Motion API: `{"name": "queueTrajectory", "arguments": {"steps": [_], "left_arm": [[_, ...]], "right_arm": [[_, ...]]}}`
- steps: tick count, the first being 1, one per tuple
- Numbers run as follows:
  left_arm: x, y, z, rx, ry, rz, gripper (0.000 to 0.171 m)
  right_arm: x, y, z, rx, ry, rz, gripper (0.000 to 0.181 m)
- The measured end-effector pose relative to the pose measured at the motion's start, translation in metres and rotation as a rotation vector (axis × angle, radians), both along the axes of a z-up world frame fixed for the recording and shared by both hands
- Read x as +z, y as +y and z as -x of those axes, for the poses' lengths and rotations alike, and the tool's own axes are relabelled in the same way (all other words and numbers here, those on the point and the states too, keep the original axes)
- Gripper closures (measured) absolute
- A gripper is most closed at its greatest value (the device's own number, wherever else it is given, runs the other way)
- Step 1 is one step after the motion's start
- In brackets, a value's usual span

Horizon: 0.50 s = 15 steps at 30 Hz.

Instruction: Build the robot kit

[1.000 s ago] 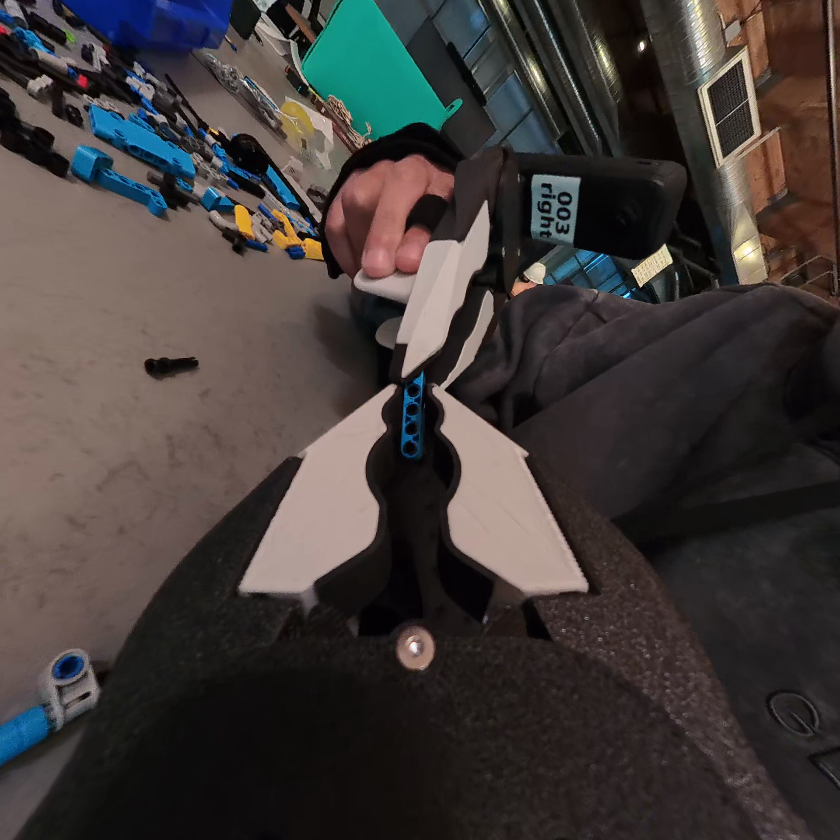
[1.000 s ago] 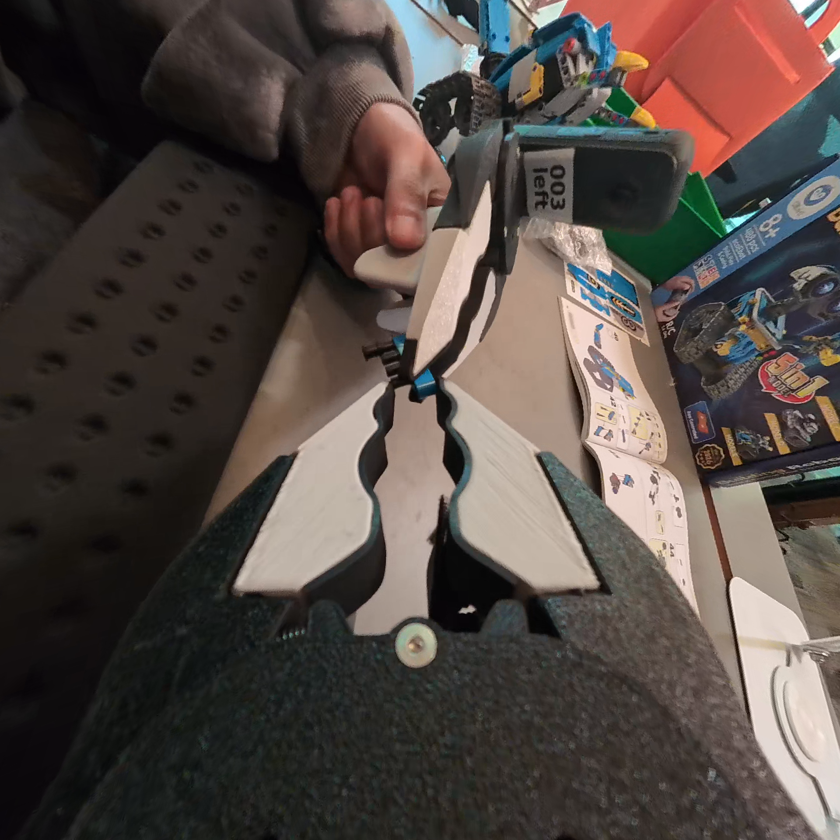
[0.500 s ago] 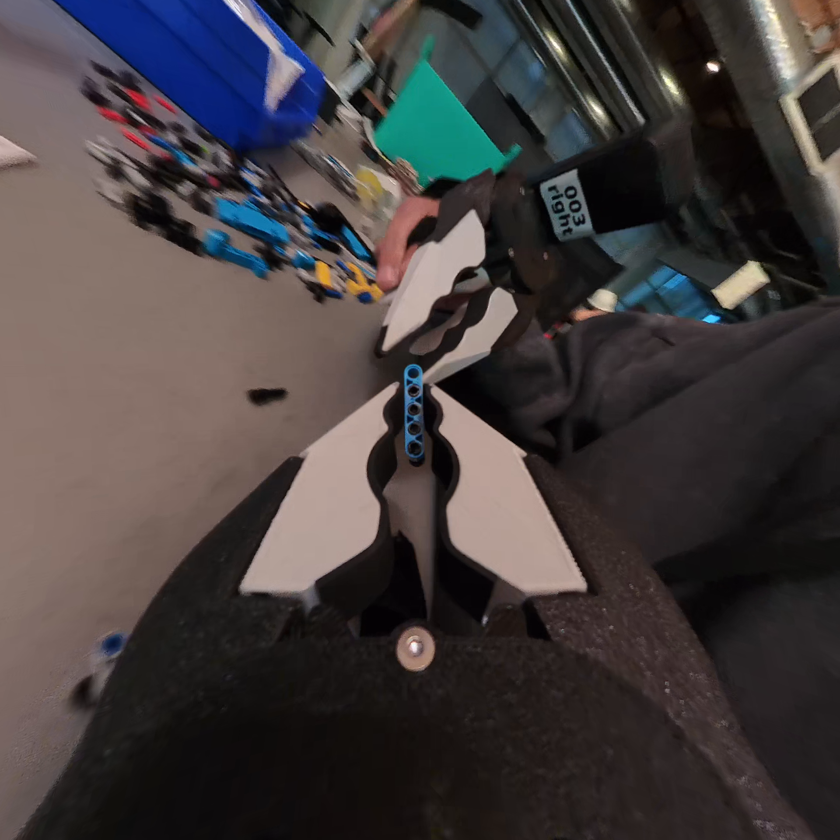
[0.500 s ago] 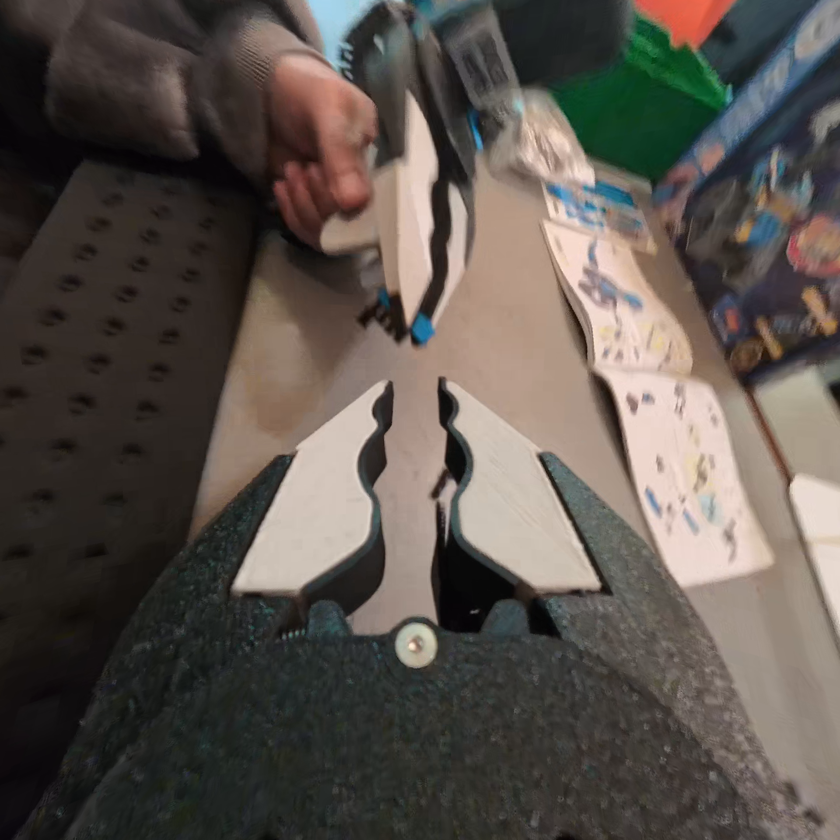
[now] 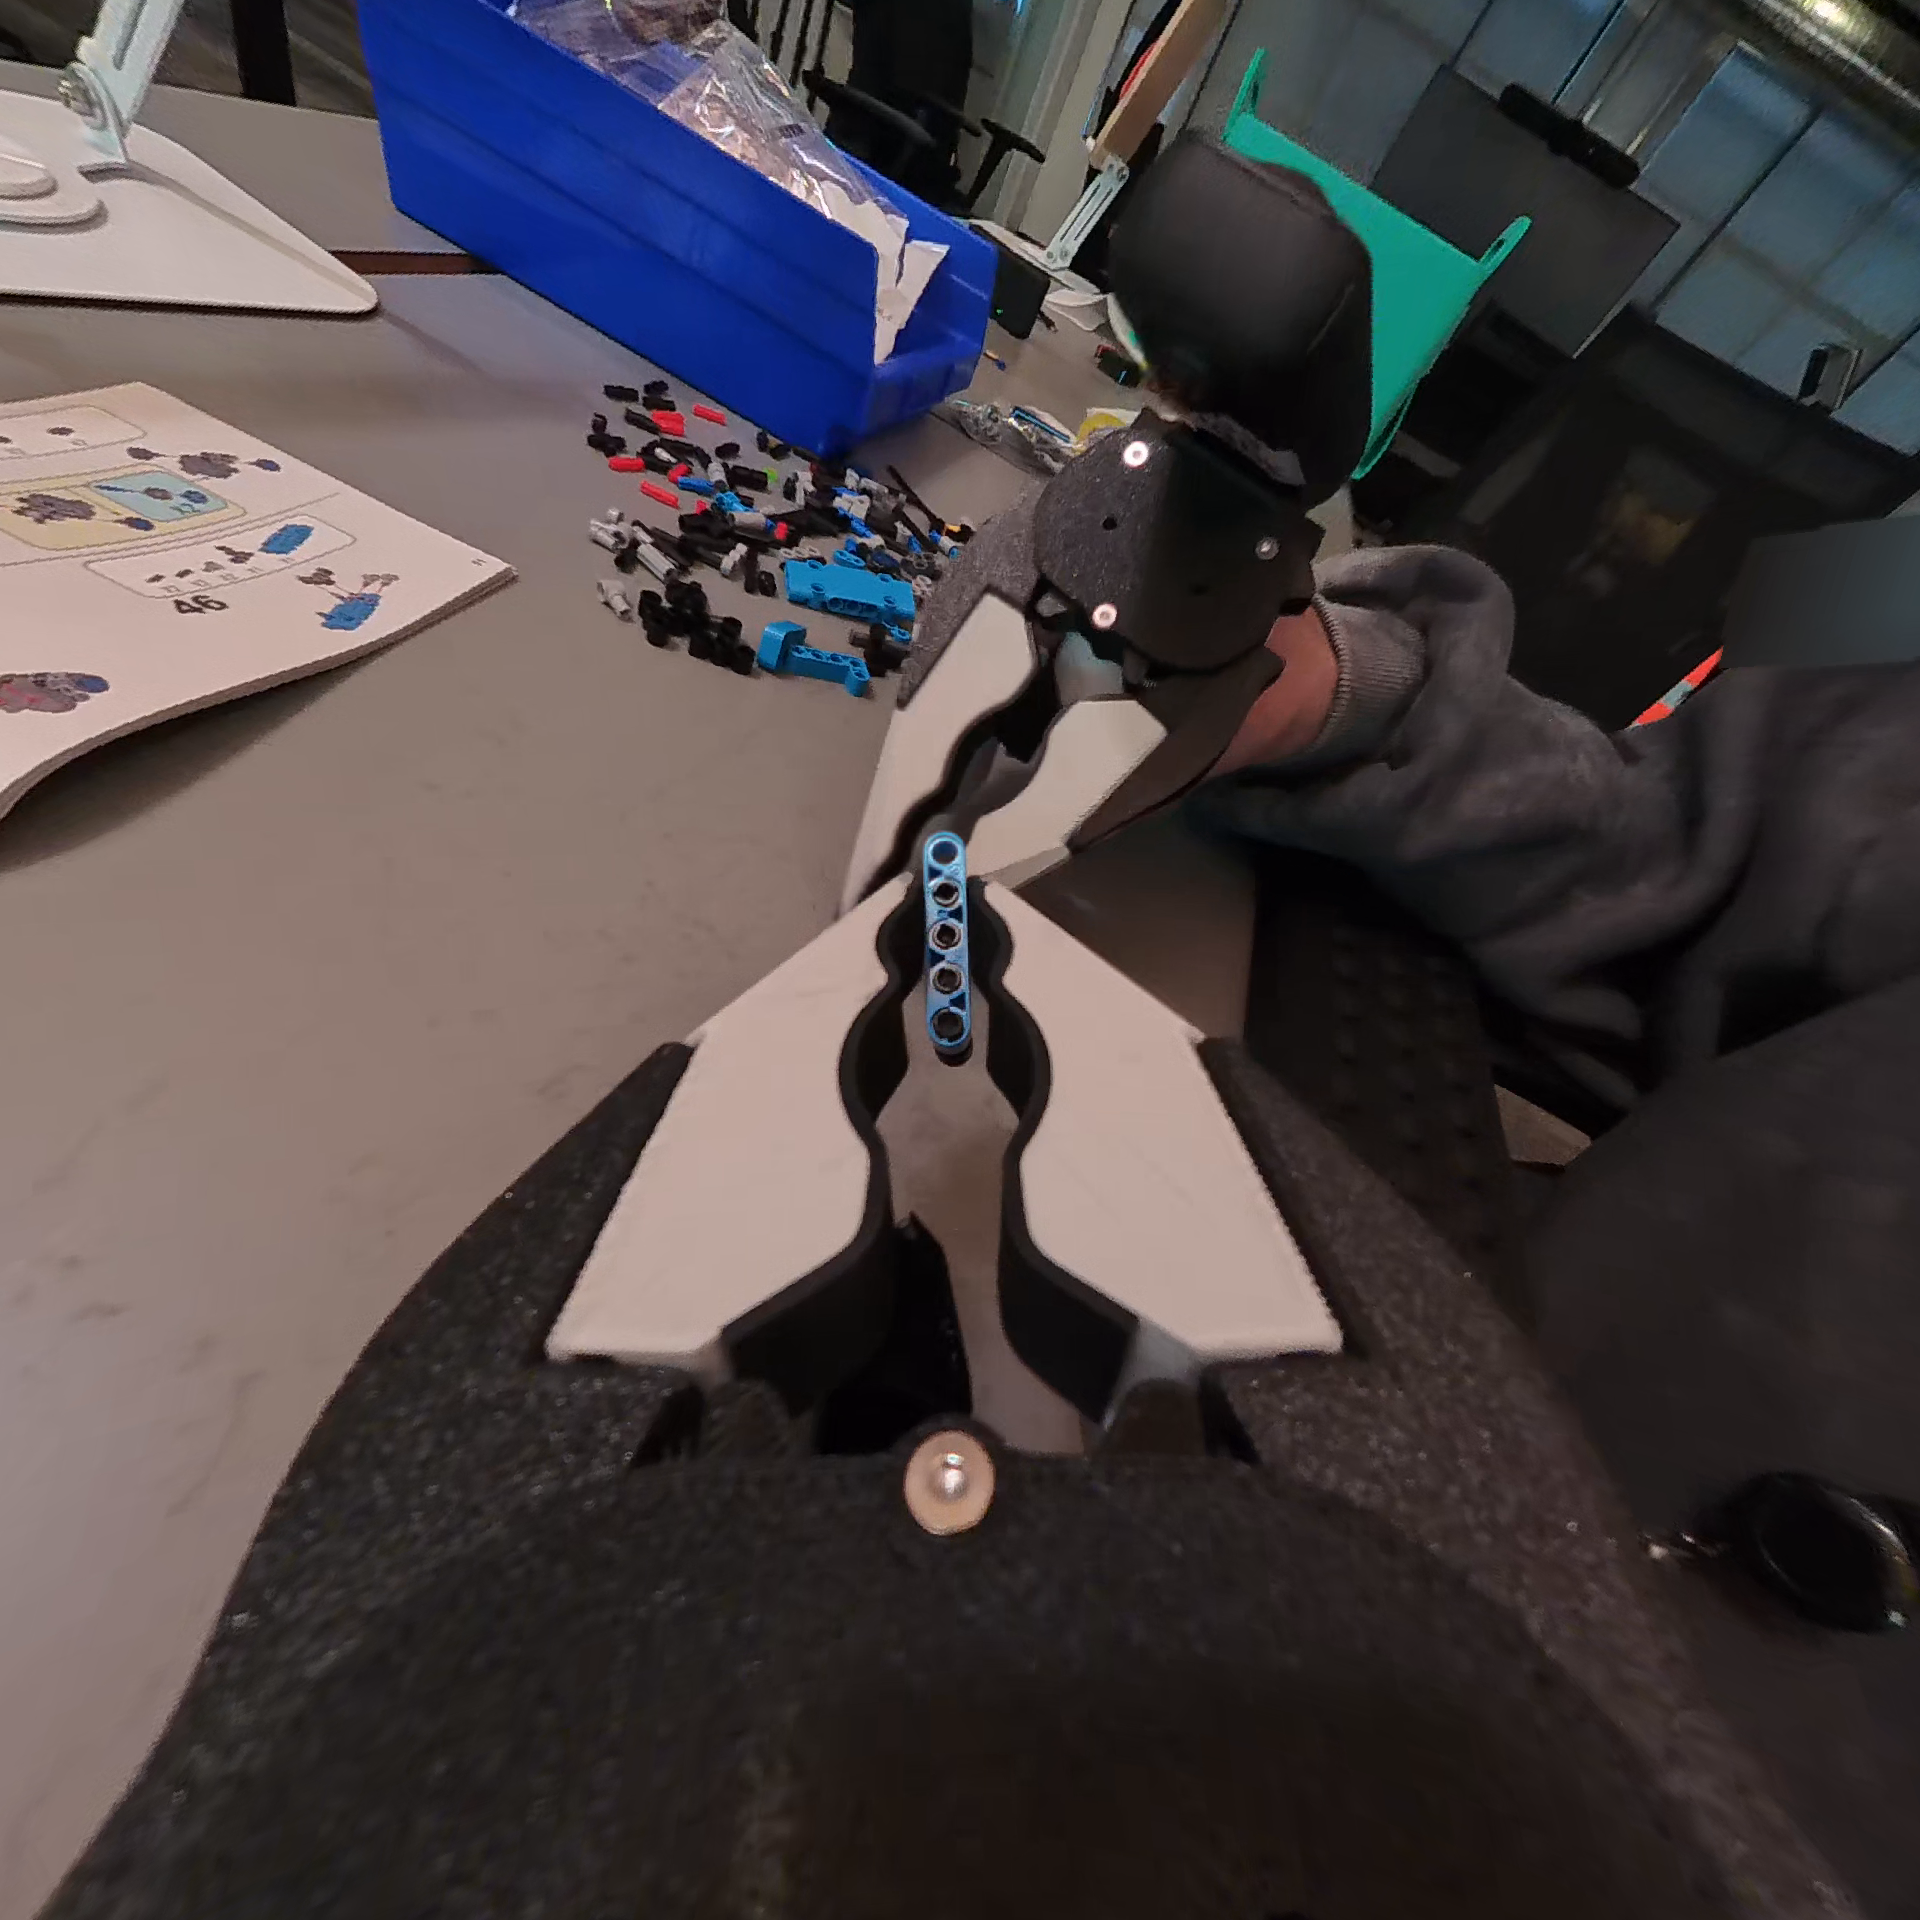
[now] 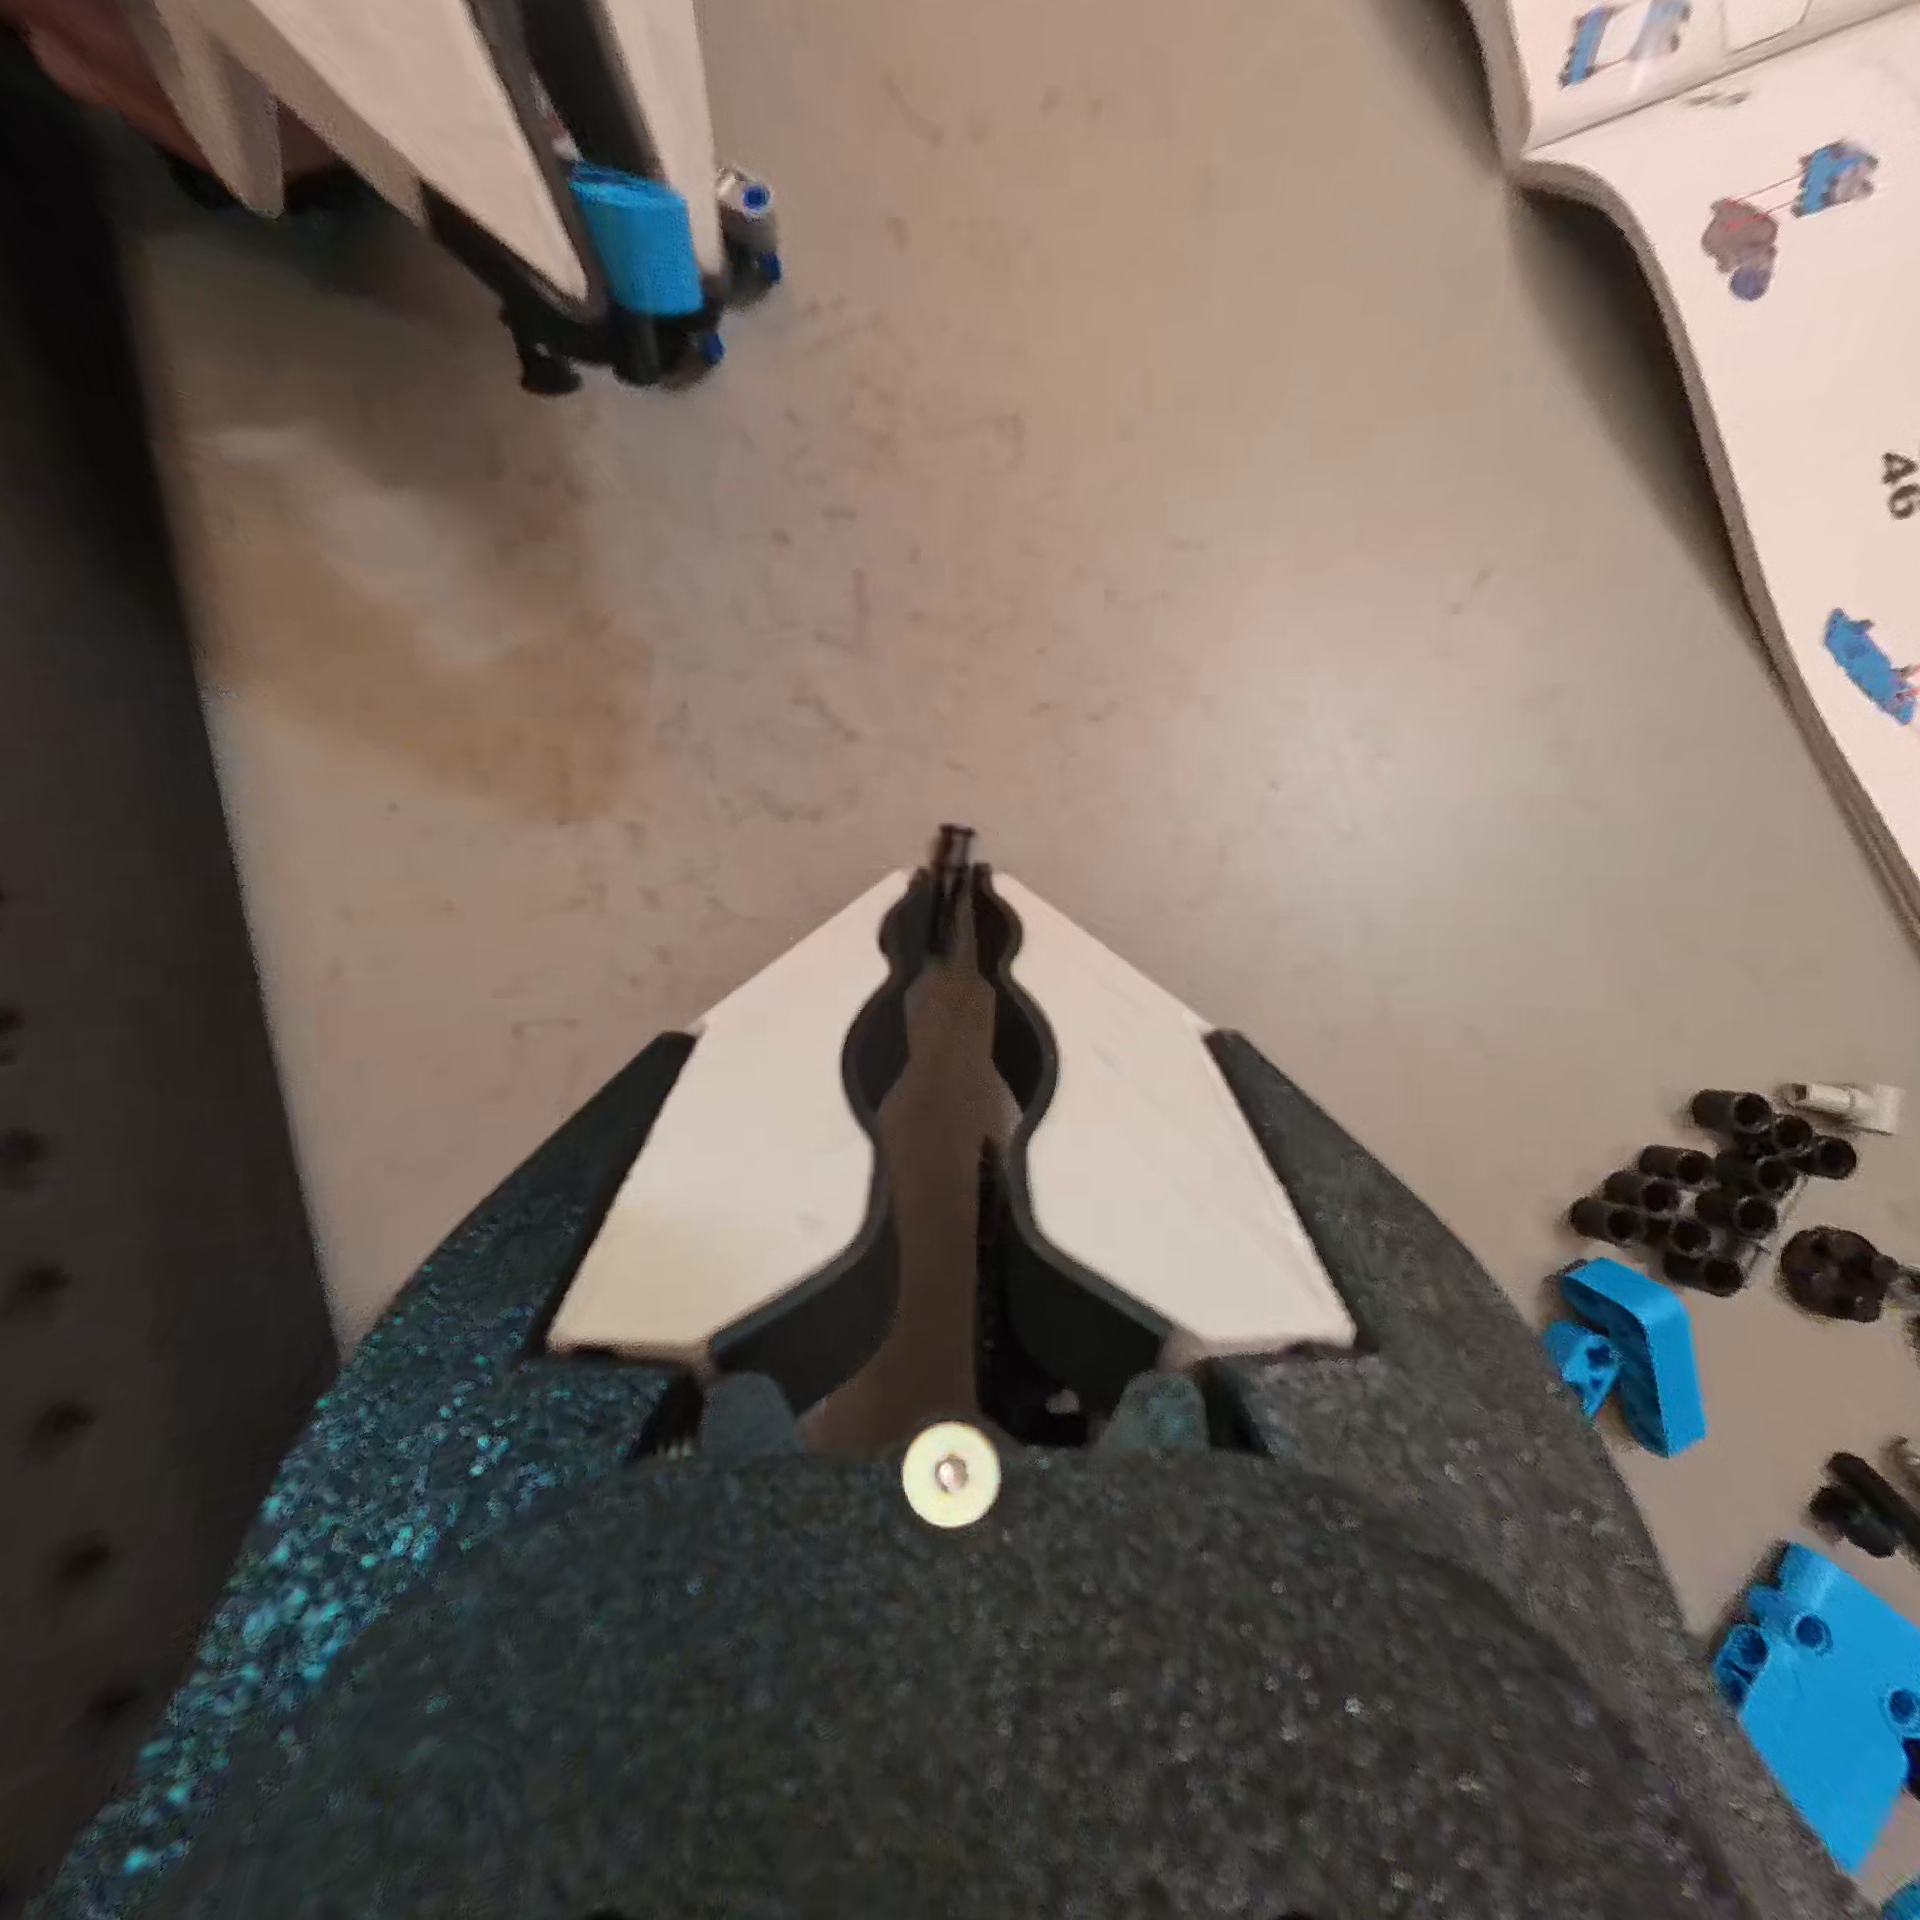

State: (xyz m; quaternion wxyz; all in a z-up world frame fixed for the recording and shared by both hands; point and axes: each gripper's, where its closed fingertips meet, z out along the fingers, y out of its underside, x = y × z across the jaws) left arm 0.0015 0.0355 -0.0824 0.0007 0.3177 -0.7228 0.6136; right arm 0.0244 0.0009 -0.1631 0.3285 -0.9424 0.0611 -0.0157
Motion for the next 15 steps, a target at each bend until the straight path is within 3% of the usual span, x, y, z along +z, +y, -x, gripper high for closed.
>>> {"name": "queueTrajectory", "arguments": {"steps": [5, 10, 15], "left_arm": [[-0.013, 0.005, -0.009, 0.067, -0.006, -0.096, 0.165], [-0.011, 0.008, -0.013, 0.094, 0.009, -0.072, 0.165], [-0.011, 0.01, -0.014, 0.099, 0.021, -0.062, 0.165]], "right_arm": [[0.005, 0.004, -0.003, 0.007, -0.083, 0.011, 0.177], [0.074, 0.043, 0.012, 0.02, -0.047, -0.395, 0.178], [0.07, 0.05, 0.011, 0.012, -0.103, -0.386, 0.177]]}}
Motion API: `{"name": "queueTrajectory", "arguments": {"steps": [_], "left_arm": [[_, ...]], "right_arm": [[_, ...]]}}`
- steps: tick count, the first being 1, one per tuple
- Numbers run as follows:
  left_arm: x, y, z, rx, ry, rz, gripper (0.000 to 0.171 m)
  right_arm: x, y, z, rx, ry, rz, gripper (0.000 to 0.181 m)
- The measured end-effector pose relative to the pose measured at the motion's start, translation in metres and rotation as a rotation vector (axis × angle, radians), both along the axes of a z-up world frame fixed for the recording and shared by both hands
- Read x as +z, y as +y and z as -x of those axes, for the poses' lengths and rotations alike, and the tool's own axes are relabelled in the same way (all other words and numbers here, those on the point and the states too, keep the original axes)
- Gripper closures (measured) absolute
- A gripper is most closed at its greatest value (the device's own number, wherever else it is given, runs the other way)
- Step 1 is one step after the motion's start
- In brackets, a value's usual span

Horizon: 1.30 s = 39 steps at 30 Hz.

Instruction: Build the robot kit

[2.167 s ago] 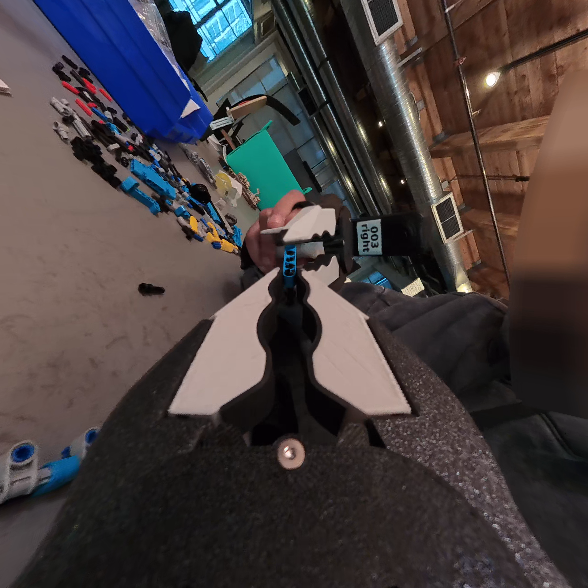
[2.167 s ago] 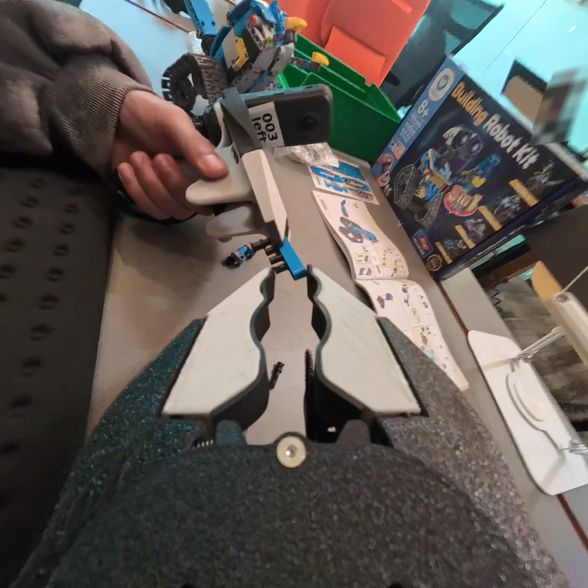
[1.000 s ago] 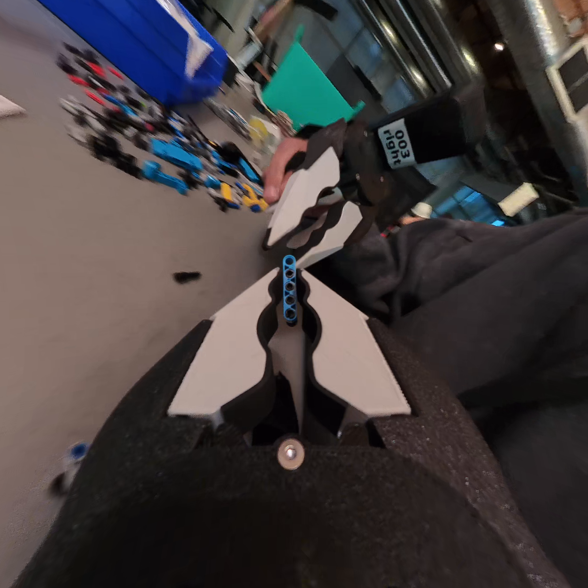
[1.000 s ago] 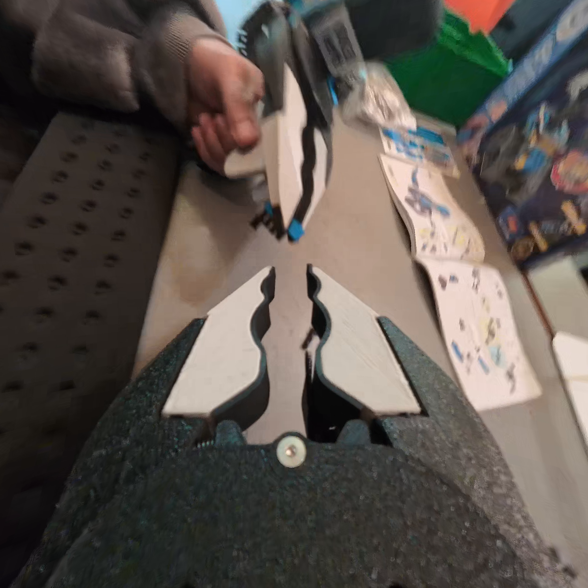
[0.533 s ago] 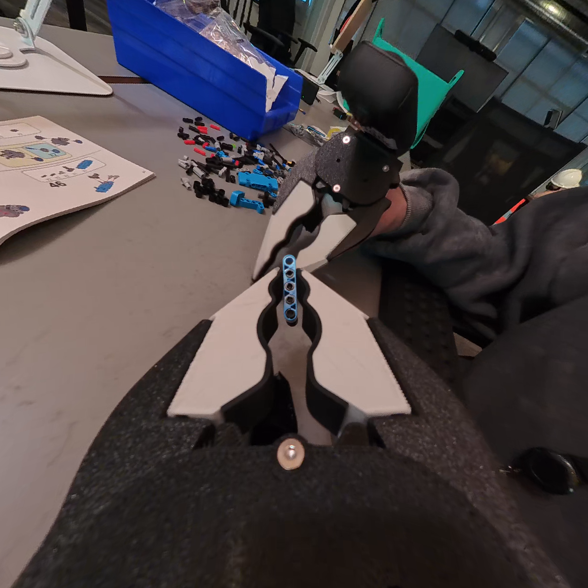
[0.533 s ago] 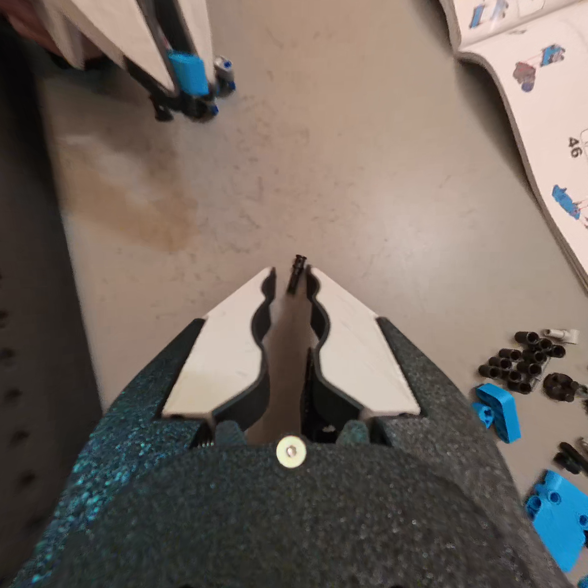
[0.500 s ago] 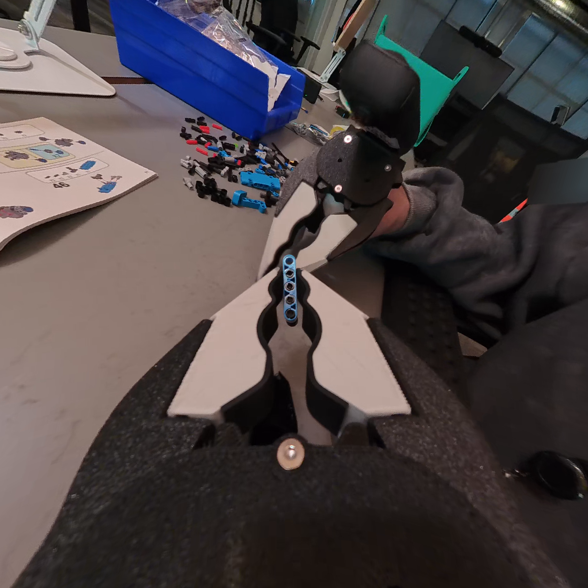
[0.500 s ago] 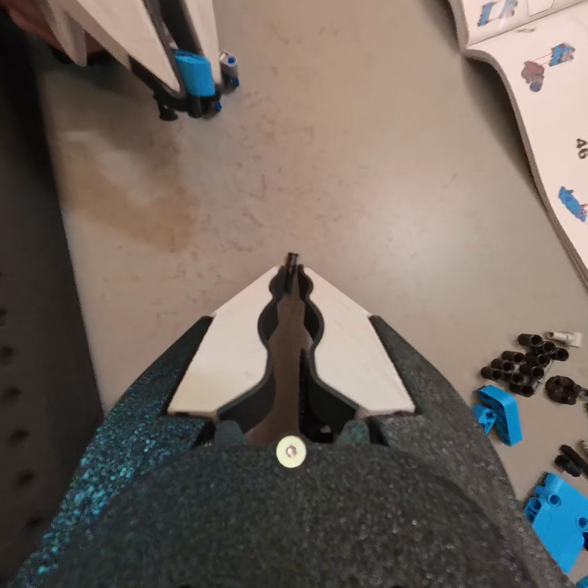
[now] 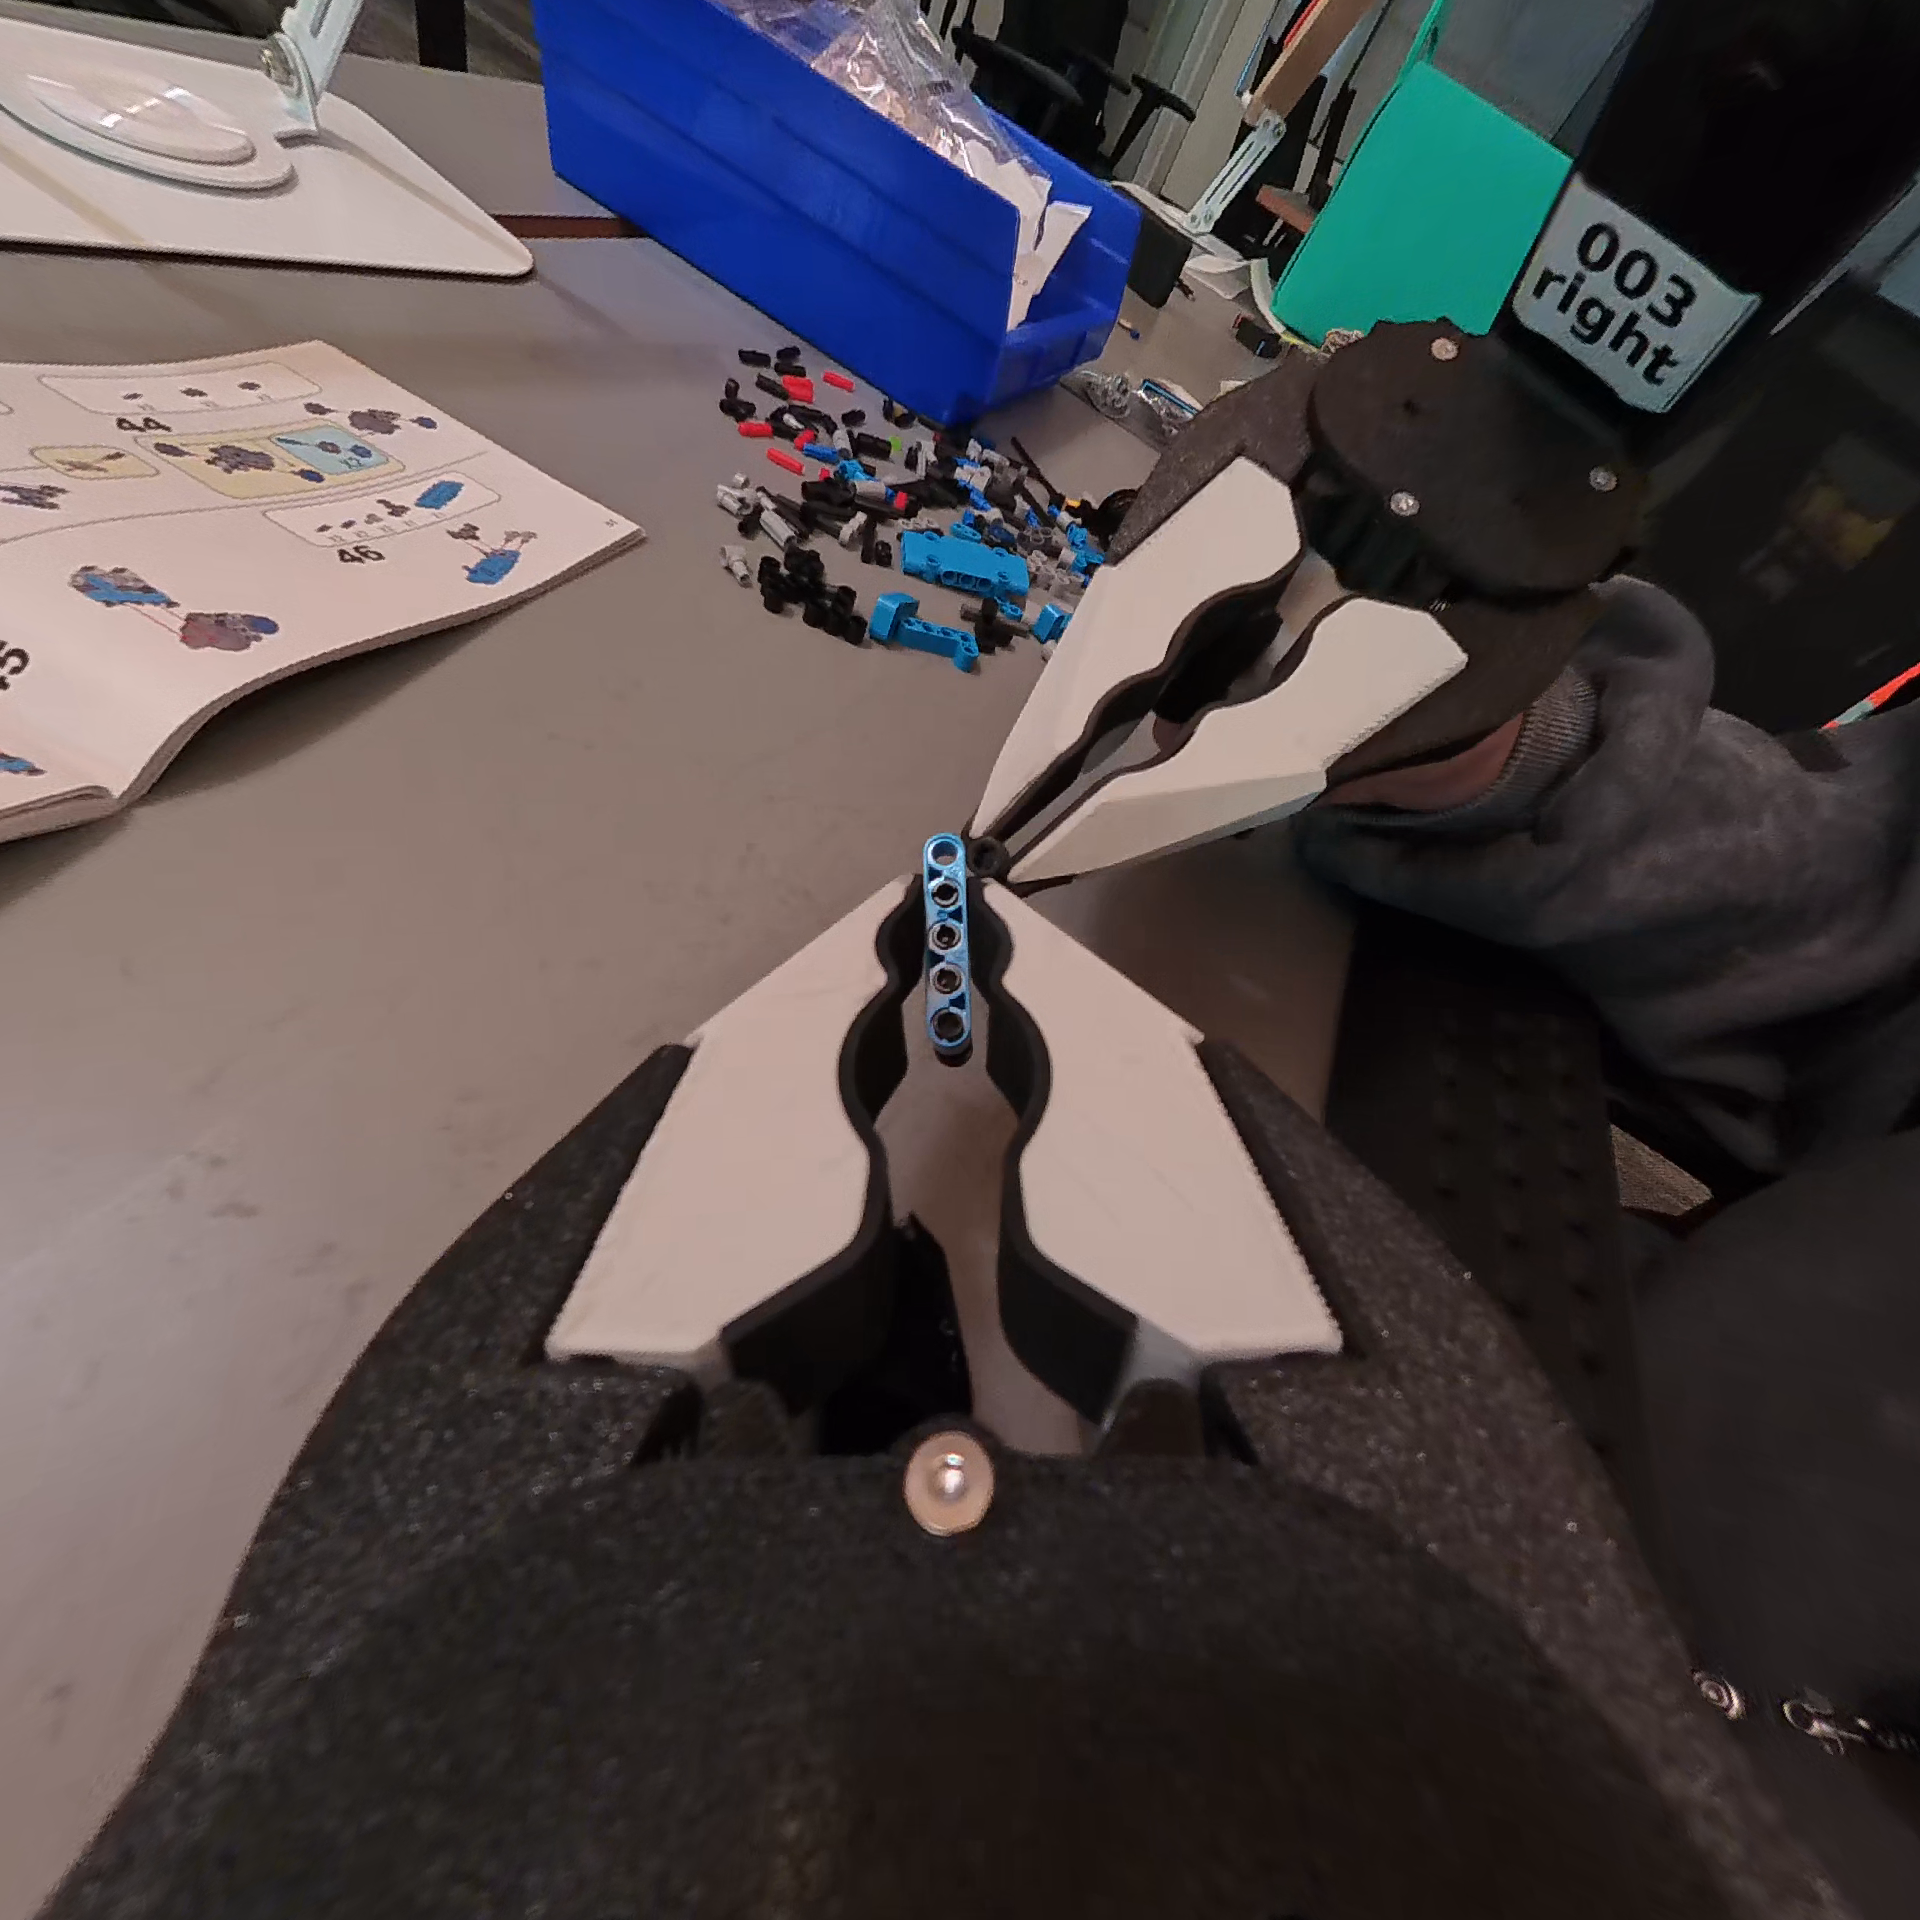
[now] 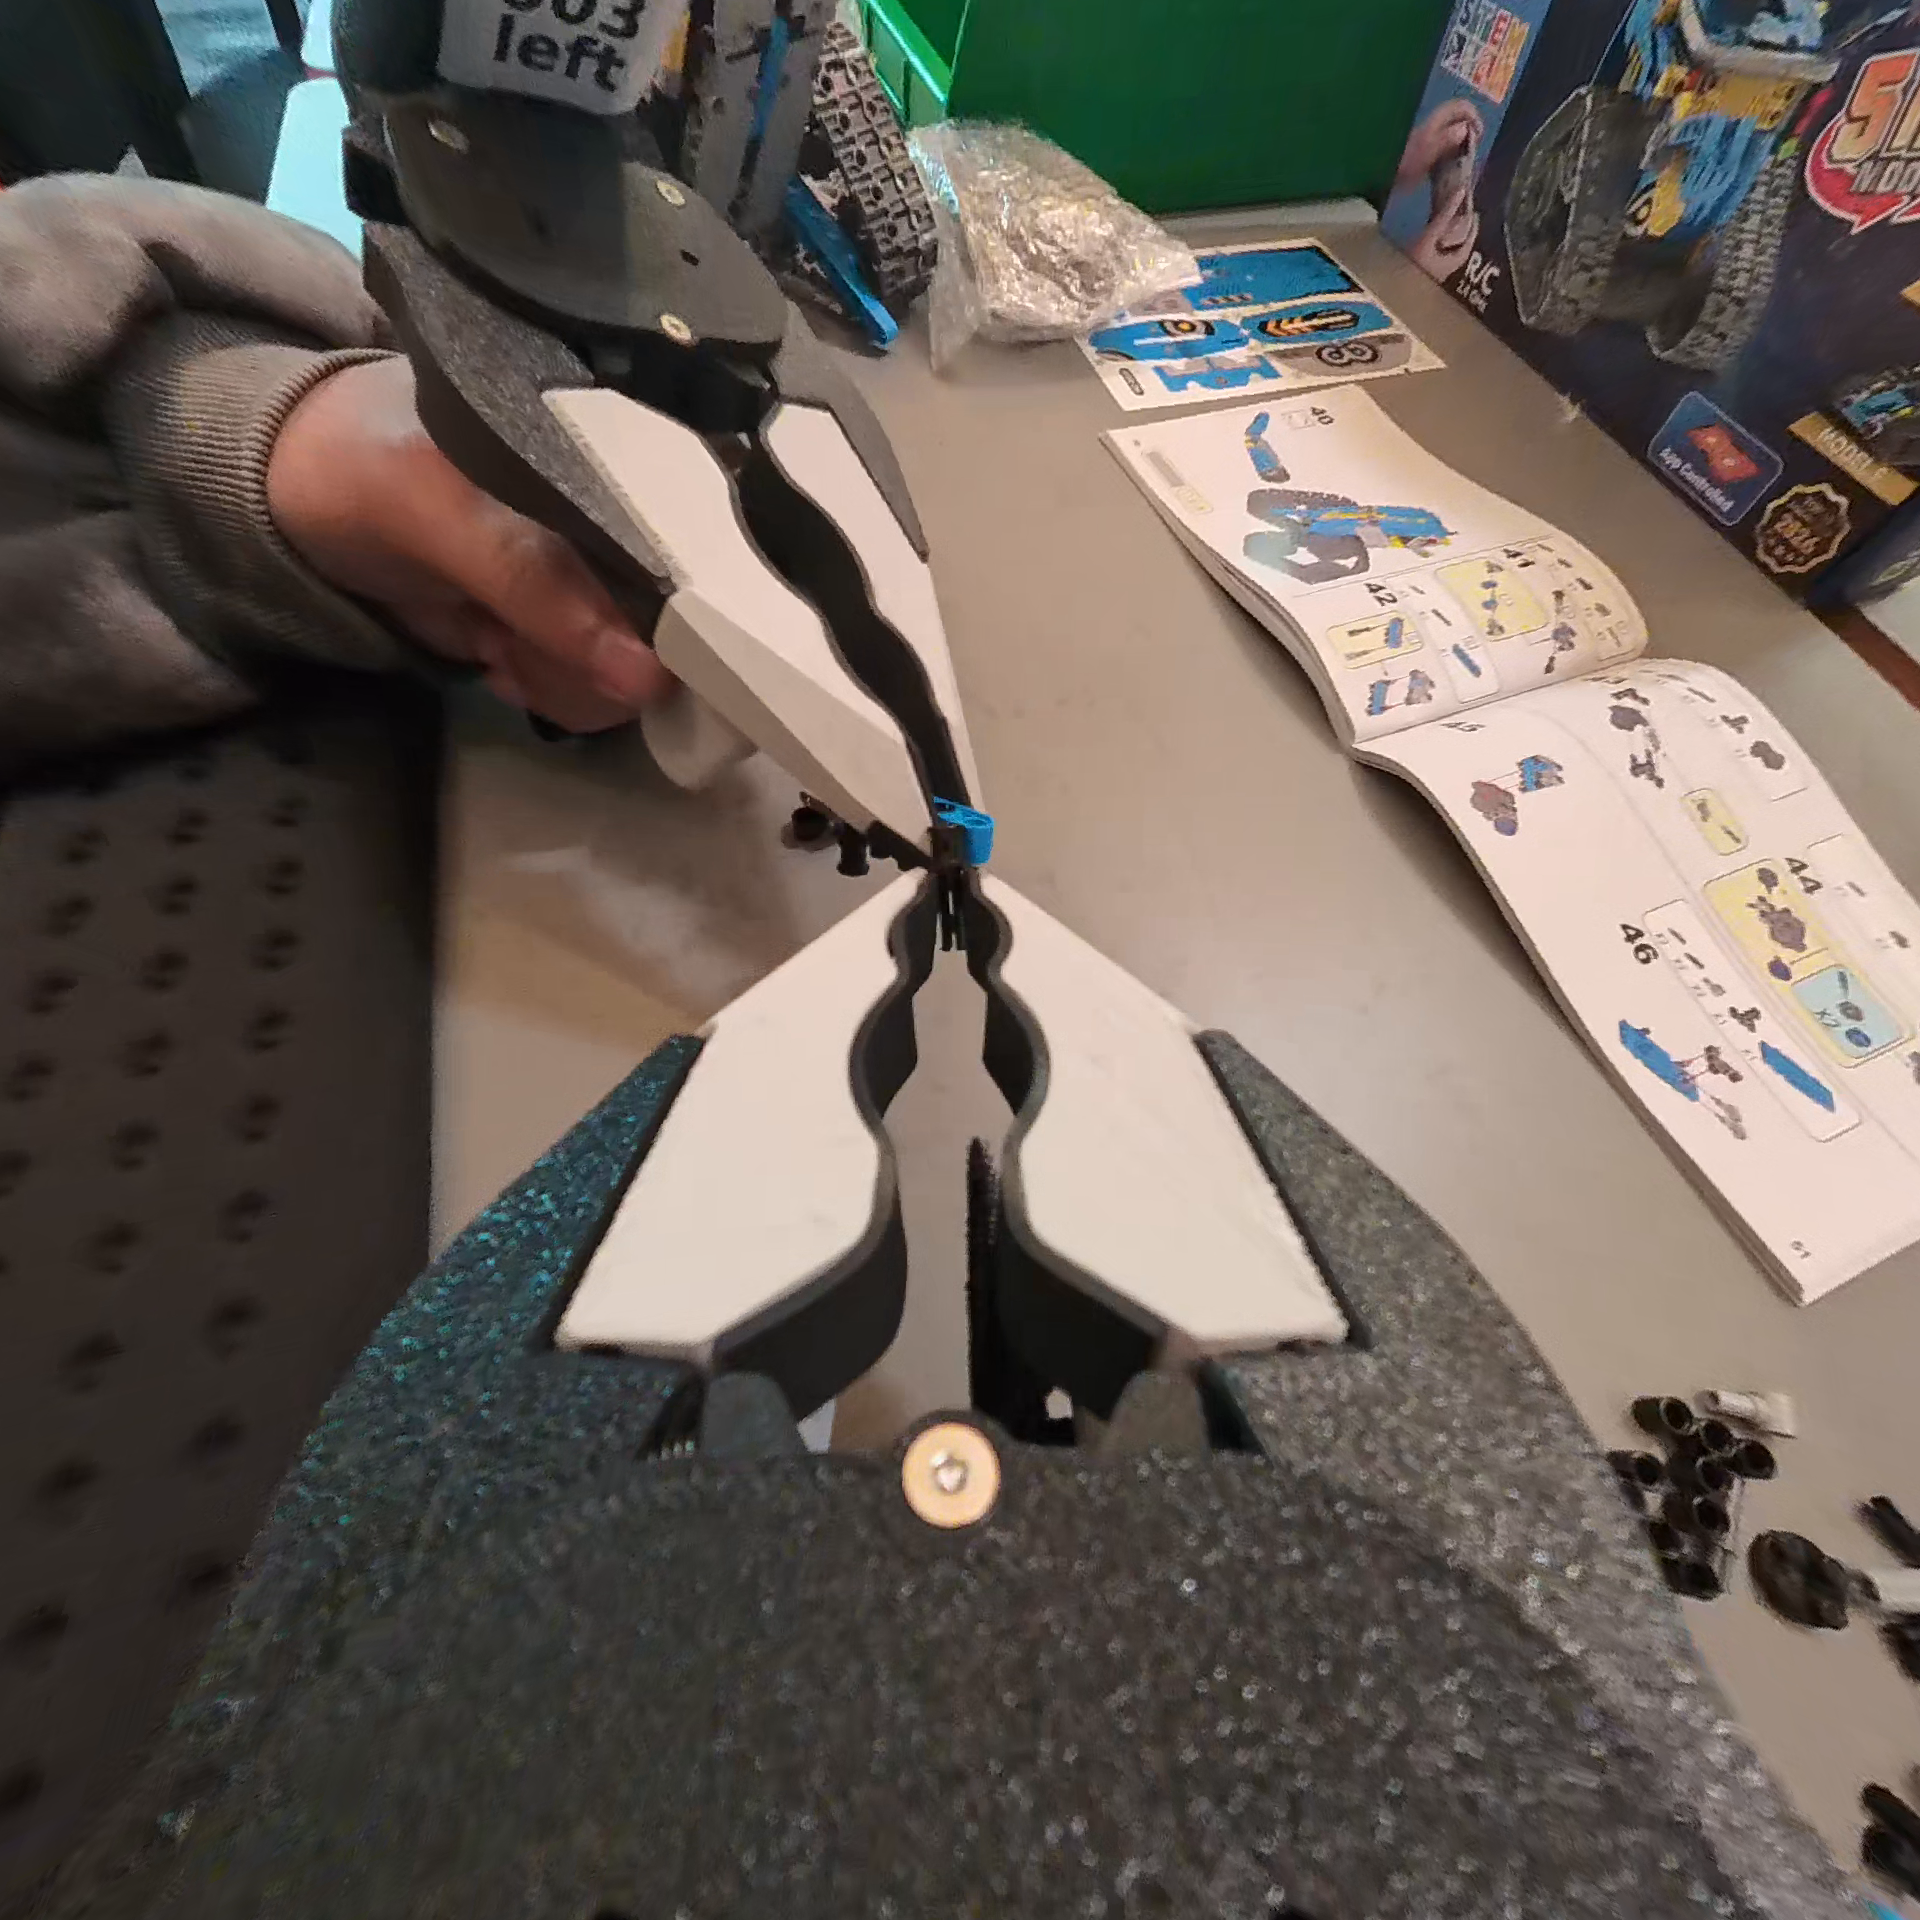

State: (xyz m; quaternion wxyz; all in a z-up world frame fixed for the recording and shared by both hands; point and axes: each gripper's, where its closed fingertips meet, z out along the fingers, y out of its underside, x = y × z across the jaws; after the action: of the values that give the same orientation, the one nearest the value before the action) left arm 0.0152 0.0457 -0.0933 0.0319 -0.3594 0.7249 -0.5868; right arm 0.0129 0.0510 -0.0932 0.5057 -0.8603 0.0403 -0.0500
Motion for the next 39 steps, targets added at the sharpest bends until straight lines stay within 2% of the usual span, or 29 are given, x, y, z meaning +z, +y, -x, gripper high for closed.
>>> {"name": "queueTrajectory", "arguments": {"steps": [7, 22, 25, 39], "left_arm": [[0.0, 0.0, -0.001, 0.011, -0.032, -0.031, 0.165], [0.007, -0.004, 0.004, -0.026, -0.031, 0.02, 0.165], [0.002, -0.005, 0.003, -0.023, -0.06, -0.036, 0.165], [0.003, -0.01, 0.011, -0.095, 0.054, 0.077, 0.165]], "right_arm": [[0.0, -0.002, -0.001, -0.004, 0.022, -0.004, 0.177], [-0.002, -0.005, 0.003, 0.025, 0.081, -0.015, 0.177], [-0.007, -0.005, 0.003, 0.02, 0.079, 0.008, 0.178], [-0.005, -0.005, 0.009, 0.065, 0.101, -0.017, 0.175]]}}
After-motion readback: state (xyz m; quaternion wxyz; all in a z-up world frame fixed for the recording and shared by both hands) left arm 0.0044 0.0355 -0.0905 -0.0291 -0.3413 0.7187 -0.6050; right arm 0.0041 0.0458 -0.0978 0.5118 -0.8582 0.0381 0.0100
